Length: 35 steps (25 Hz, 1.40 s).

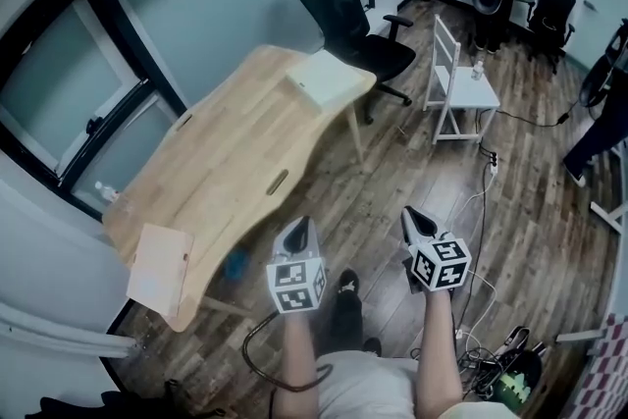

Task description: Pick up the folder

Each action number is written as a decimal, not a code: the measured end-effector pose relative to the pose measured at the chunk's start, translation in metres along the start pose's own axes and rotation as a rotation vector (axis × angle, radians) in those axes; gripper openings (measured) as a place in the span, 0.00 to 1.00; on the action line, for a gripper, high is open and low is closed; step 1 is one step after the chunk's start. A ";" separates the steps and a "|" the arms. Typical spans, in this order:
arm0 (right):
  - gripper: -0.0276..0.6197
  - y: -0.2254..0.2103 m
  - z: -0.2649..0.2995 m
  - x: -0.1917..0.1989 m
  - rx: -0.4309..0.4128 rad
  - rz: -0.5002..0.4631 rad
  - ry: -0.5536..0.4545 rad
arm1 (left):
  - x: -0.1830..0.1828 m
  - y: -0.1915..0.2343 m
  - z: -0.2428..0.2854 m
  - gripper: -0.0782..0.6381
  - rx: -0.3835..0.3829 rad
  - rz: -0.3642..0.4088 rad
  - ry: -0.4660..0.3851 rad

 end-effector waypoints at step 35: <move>0.05 -0.090 0.240 -0.174 0.075 0.009 0.049 | -0.166 0.118 0.274 0.12 0.031 0.010 0.000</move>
Point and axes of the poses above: the fingertips, and each gripper's own axes: z forward along the fingers, y to its left, x out of its underside, the point moved 6 cm from there along -z, backward along the fingers, and after that the axes turned 13 degrees about y, right-handed, at the moved point
